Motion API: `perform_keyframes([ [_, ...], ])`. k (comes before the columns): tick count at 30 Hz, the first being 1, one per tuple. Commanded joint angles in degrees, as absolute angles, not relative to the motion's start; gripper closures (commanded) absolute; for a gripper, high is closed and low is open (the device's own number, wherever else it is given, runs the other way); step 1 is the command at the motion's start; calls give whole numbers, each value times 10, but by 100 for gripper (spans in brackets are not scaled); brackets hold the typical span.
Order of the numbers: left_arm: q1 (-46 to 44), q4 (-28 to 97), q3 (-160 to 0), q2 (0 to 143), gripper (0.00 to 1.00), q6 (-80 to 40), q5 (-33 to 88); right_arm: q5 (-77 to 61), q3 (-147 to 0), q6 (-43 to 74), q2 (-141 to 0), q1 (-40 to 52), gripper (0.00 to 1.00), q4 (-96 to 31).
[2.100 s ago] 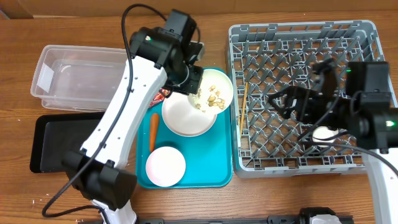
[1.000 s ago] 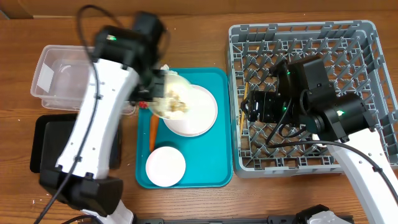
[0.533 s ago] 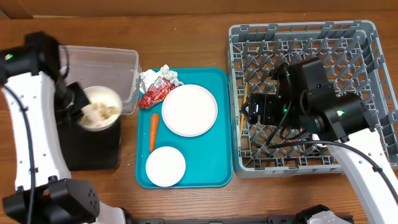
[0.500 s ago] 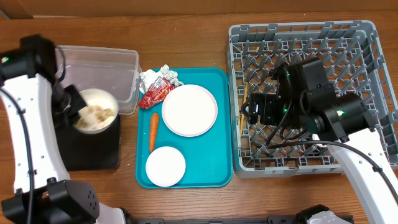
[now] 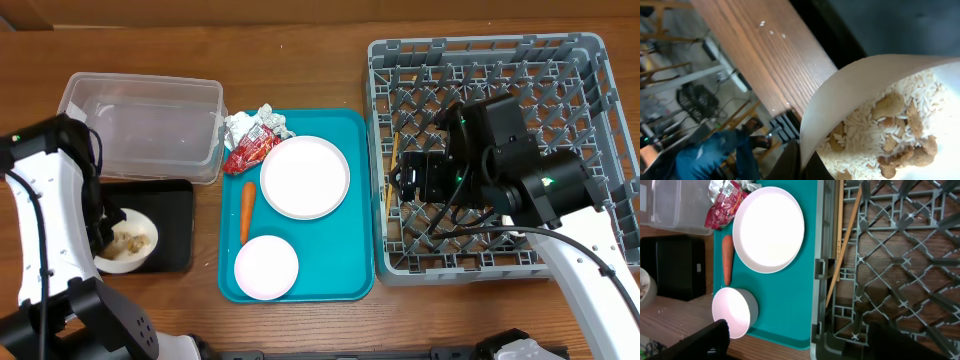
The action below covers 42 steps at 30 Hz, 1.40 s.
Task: Sort waste into correct bins and load items into the dishwasher
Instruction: 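Tip the bowl with the left gripper to dump scraps onto the black tray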
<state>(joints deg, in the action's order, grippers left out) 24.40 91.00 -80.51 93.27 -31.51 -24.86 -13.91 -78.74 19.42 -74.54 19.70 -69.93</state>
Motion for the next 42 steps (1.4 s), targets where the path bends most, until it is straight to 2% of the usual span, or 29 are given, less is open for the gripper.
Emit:
perform_keyframes([
  [1,252,894,-766,924,96,-349,-319,-124,-791,189,-740,199,8,-700],
  [6,251,862,-747,928,96,-399,-416,-124,-791,189,-740,199,8,-701],
  [13,251,848,-747,941,96,-393,-529,-124,-791,189,-740,199,8,-698],
  [22,251,801,-747,972,96,-313,-552,-124,-791,189,-740,199,8,-713],
  [31,251,771,-747,973,96,-309,-456,-124,-791,189,-740,199,7,-712],
  [35,251,751,-747,974,96,-325,-441,-124,-791,189,-740,199,8,-712],
  [42,251,811,-746,978,96,-446,-520,-124,-791,189,-740,199,7,-707],
])
